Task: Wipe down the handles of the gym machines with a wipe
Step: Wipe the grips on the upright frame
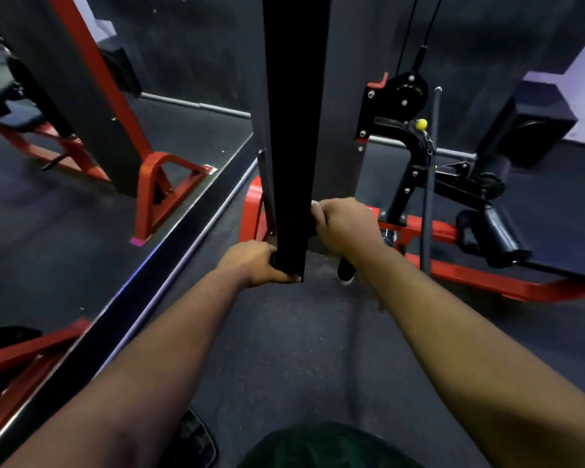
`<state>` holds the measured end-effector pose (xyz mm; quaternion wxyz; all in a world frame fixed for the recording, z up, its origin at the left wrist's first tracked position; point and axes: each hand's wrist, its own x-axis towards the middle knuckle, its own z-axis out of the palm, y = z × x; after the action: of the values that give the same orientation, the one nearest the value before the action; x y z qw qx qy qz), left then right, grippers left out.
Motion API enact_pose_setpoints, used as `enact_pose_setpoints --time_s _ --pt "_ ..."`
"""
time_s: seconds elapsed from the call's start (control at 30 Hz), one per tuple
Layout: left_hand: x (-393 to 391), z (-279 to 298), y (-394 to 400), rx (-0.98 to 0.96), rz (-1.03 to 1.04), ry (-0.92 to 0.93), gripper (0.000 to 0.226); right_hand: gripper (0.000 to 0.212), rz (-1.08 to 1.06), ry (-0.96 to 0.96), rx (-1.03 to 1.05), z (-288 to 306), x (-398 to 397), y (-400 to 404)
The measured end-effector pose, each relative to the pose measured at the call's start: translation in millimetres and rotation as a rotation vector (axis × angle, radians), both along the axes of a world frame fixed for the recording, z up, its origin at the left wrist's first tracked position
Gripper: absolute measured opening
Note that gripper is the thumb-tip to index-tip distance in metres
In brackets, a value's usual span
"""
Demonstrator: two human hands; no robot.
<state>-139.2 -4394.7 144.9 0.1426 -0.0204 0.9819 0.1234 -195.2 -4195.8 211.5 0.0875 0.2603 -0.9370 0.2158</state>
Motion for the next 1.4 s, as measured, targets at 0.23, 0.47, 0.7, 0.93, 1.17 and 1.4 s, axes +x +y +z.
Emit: enact_pose_setpoints --time_s 0.23,0.47,0.7,0.93,1.17,1.4 --pt "-2 -1 -1 -0.003 0.006 0.033 0.061 0.032 -0.016 0.334 -0.321 -59 29 10" --pt "-8 -3 -7 0.009 0.016 0.064 0.064 0.031 0.214 0.030 -0.251 -20 6 26" --pt "-10 -1 -5 0.018 0.019 0.069 0.064 0.045 0.232 0.191 -0.299 -50 15 83" --pt "-9 -3 -4 0.013 0.038 0.059 0.065 0.047 0.220 0.322 -0.318 -57 31 37" --pt "-1 -5 -3 0.013 0.059 0.072 0.067 0.051 0.253 0.442 -0.246 -78 30 64" --pt "4 -2 0 0.009 0.035 0.041 0.064 0.056 0.128 0.358 -0.266 -54 44 13"
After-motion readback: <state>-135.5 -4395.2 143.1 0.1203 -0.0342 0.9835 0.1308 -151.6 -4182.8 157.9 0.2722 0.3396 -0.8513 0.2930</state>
